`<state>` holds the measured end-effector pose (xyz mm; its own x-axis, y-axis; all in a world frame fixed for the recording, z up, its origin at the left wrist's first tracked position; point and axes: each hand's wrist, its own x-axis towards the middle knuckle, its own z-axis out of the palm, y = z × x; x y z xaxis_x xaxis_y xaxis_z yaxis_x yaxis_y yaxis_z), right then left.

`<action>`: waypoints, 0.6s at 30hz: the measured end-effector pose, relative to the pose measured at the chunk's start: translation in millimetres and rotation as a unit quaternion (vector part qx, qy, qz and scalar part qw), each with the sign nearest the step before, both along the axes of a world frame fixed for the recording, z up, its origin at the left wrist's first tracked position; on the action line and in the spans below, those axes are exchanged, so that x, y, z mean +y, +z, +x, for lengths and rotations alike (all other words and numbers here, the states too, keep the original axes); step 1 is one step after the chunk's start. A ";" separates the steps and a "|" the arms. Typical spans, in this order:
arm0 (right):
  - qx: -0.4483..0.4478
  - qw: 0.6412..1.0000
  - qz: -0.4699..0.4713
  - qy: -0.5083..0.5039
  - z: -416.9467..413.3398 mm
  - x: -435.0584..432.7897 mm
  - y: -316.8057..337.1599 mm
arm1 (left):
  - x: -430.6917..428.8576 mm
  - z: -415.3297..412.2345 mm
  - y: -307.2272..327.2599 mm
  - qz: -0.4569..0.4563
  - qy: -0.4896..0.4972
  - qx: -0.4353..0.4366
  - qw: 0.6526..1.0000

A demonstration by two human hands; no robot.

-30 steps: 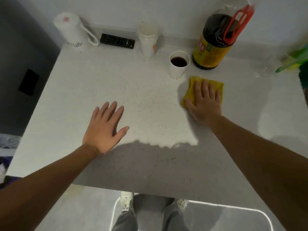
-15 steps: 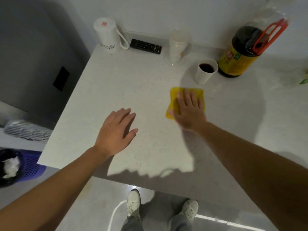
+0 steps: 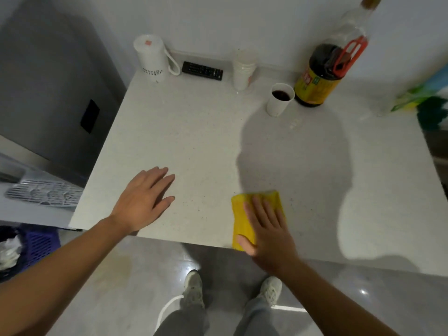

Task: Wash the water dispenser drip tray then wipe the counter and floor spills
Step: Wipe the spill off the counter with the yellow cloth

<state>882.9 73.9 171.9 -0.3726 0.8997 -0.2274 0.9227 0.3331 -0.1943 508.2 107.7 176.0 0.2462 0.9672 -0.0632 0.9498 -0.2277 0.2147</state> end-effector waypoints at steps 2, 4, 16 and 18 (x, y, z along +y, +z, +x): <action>-0.021 0.997 -0.018 -0.076 34.1 -24.2 3.0 | -2.8 -17.9 -1.8 0.005 0.008 0.020 1.000; -0.033 0.991 -0.028 -0.127 43.4 -30.4 3.9 | -1.6 -37.4 -3.3 0.002 0.034 0.045 0.998; -0.038 0.991 0.009 -0.124 -149.5 230.1 -14.6 | 0.7 -66.3 -26.0 0.020 0.078 -0.027 0.996; -0.029 0.998 0.013 -0.062 -202.6 222.1 -14.6 | -0.1 -69.5 -26.9 0.044 0.104 -0.106 0.988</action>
